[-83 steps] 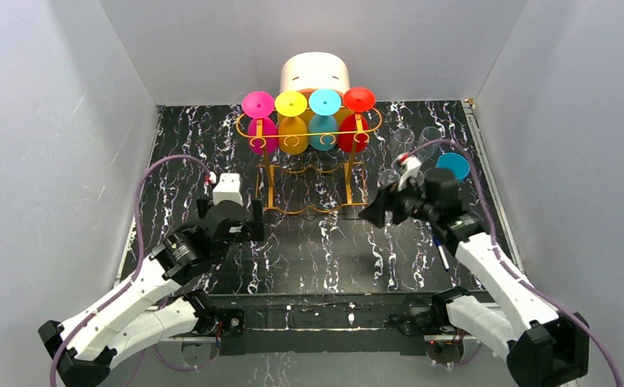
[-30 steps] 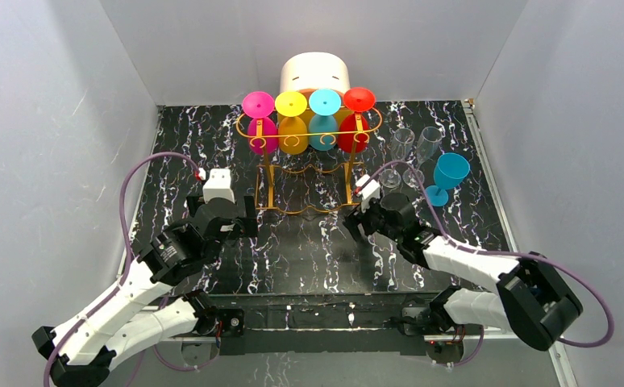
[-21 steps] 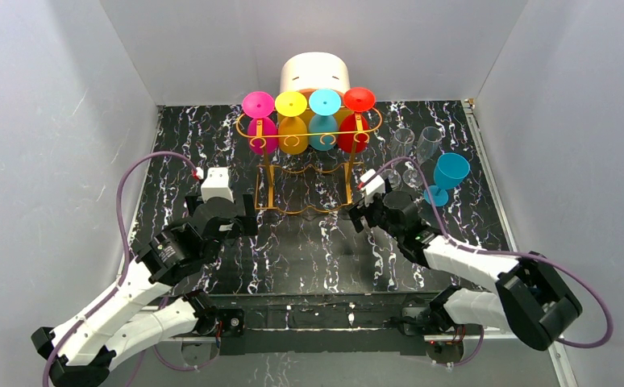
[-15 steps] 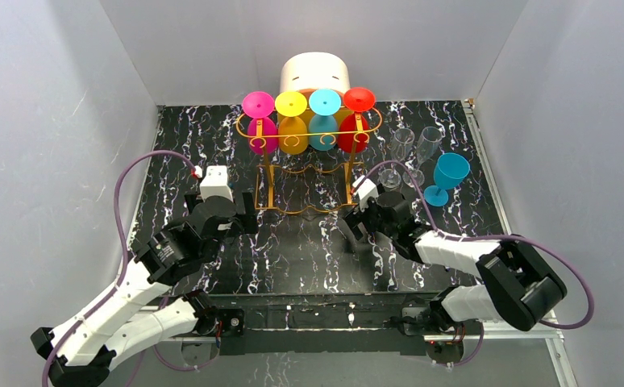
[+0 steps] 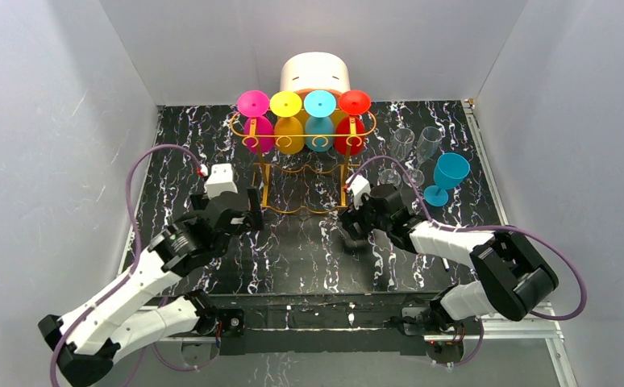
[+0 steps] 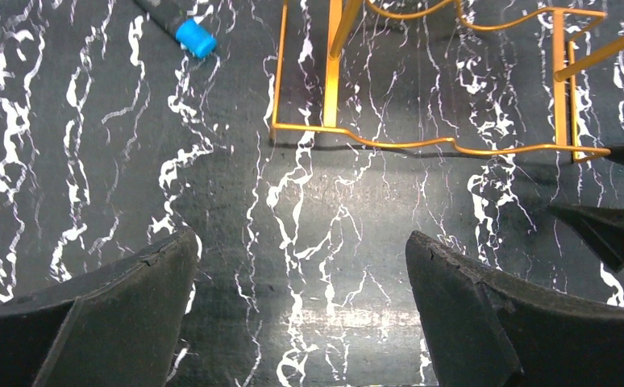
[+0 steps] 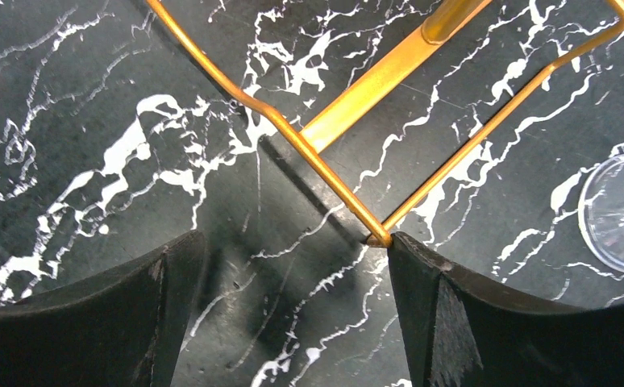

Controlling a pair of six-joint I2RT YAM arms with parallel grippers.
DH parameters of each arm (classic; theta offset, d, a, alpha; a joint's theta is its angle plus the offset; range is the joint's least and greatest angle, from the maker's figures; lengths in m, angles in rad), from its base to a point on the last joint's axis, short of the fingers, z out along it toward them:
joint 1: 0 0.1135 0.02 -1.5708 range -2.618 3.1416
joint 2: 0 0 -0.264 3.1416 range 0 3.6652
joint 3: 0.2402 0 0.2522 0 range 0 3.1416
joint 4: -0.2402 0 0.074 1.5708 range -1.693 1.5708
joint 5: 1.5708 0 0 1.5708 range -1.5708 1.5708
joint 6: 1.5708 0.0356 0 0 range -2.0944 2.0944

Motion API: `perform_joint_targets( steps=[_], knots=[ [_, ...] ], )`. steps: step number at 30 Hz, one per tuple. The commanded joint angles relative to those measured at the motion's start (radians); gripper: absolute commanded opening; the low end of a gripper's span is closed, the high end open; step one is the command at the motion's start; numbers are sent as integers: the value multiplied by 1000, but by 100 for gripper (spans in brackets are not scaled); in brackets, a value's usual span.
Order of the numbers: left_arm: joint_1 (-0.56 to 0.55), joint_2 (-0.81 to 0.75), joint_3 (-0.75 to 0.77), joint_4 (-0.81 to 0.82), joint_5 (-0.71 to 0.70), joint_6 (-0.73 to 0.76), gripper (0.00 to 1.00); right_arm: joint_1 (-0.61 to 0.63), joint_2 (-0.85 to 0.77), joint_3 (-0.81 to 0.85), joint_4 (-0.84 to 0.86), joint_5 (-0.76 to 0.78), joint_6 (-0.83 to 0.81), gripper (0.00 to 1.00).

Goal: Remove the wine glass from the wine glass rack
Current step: Move the wine rack to the center of the board.

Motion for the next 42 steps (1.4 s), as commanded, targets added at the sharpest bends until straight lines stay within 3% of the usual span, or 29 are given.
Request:
perform_joint_targets(
  steps=[1,3,8,13,23,30,42],
  knots=[
    [3,98,30,-46,-32,-153,98,67,4,15,46,28,164,88],
    [8,127,17,-23,-15,-201,98,113,19,9,82,62,228,87],
    [59,128,-63,101,38,-287,98,292,133,21,160,393,384,87],
    [139,125,-155,203,29,-380,98,367,203,45,226,495,500,87],
    [379,172,-312,500,225,-380,98,444,261,69,325,603,642,88],
    [521,339,-354,828,418,-296,97,488,348,91,466,579,677,90],
    [706,618,-241,921,615,-132,95,547,445,159,554,621,715,91]
  ],
)
